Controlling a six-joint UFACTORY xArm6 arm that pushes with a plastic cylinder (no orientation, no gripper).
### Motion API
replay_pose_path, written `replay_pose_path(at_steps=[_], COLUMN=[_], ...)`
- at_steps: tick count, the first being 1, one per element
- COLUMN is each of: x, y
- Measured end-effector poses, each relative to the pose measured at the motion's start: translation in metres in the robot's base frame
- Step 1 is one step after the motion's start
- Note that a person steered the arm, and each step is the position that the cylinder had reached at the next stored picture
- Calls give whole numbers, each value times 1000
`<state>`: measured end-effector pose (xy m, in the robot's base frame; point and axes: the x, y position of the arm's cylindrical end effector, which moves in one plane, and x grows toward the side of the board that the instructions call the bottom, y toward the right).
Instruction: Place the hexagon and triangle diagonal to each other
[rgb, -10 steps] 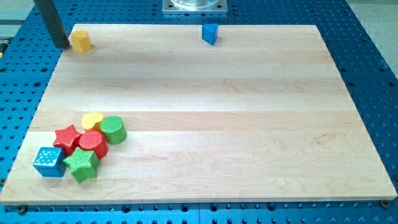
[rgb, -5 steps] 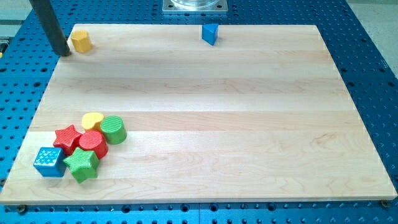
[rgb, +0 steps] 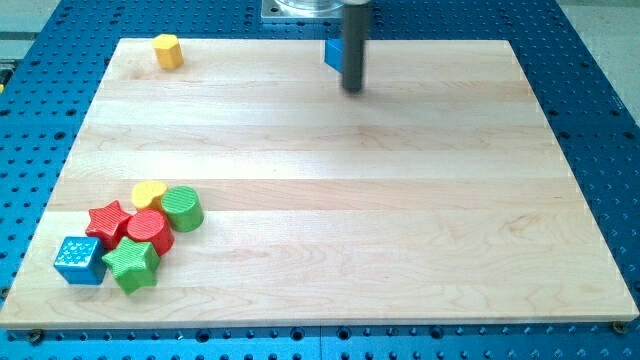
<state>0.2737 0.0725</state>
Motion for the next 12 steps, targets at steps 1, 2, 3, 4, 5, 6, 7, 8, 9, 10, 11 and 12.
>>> replay_pose_path(at_steps=[1,2,3,4,5,6,7,8,9,10,11,12], x=[-12,-12,-6,-4,-13,-27,-45,-43,-43,-53,-81,-79], y=[0,-7,-50,-33,44,27,-24,-86,-78,-42,-50,-81])
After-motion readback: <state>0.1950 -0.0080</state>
